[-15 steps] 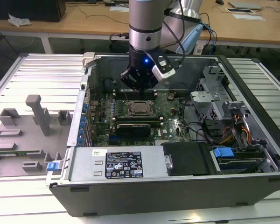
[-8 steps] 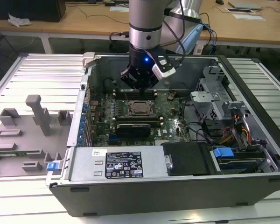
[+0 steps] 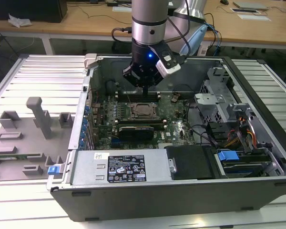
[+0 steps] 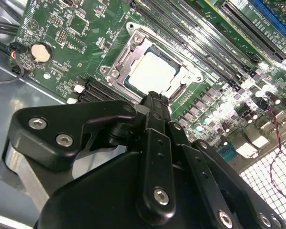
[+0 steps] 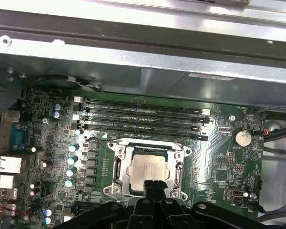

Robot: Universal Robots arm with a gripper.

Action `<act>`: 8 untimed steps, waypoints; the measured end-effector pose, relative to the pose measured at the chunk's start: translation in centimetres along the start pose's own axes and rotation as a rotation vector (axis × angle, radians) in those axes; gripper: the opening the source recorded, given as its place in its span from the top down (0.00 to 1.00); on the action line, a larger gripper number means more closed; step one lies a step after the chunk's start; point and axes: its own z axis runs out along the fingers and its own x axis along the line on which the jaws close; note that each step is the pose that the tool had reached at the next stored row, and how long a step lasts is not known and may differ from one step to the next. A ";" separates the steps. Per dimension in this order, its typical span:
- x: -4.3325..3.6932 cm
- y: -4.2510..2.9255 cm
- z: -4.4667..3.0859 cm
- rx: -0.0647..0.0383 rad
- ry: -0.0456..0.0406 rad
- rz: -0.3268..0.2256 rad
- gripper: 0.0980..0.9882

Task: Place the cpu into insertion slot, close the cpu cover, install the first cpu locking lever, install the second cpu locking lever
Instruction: 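Install the first cpu locking lever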

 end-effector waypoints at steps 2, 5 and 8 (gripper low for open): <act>0.45 0.11 -0.01 0.000 -0.0002 0.000 0.99; 1.04 0.19 -0.03 0.000 -0.0005 0.000 0.99; 1.81 0.30 -0.05 0.000 -0.0014 0.000 0.99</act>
